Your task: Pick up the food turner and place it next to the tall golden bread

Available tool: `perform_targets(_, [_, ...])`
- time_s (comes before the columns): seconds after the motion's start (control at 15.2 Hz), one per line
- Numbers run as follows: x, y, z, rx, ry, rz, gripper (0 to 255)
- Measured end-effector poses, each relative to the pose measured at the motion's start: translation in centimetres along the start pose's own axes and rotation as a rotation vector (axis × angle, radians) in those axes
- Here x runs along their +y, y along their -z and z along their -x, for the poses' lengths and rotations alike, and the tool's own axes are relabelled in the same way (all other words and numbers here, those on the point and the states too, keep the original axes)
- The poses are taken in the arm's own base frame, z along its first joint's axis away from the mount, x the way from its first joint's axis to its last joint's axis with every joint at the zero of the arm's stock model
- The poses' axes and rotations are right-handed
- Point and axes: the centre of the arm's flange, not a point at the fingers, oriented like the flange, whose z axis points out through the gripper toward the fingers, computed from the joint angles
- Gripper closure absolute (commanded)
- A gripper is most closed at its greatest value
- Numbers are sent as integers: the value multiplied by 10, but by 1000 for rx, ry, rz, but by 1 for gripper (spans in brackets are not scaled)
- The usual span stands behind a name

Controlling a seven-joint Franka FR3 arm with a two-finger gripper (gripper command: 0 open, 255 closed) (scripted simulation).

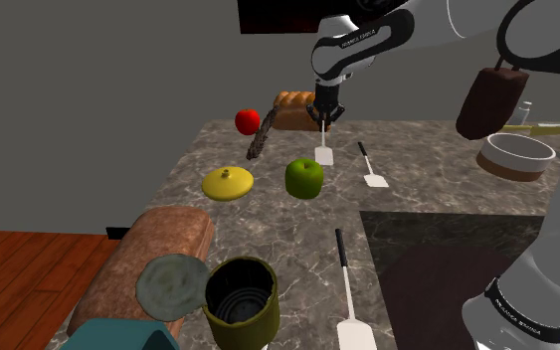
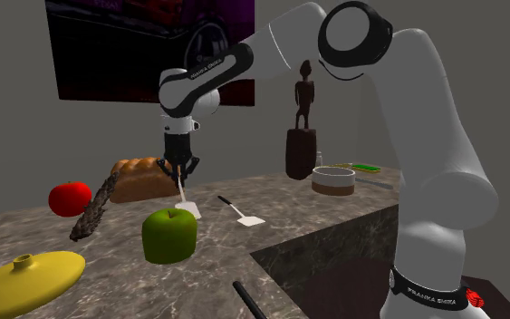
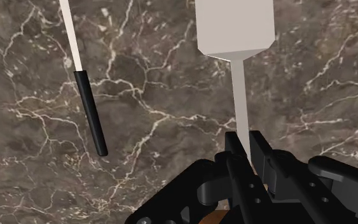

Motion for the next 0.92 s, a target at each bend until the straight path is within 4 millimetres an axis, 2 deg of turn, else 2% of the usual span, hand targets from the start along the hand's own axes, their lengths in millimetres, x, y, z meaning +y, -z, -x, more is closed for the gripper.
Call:
perform_targets(0.73, [0, -59, 4, 1, 0, 0, 255])
perform_targets(0.92, [-1, -64, 4, 0, 0, 0, 255])
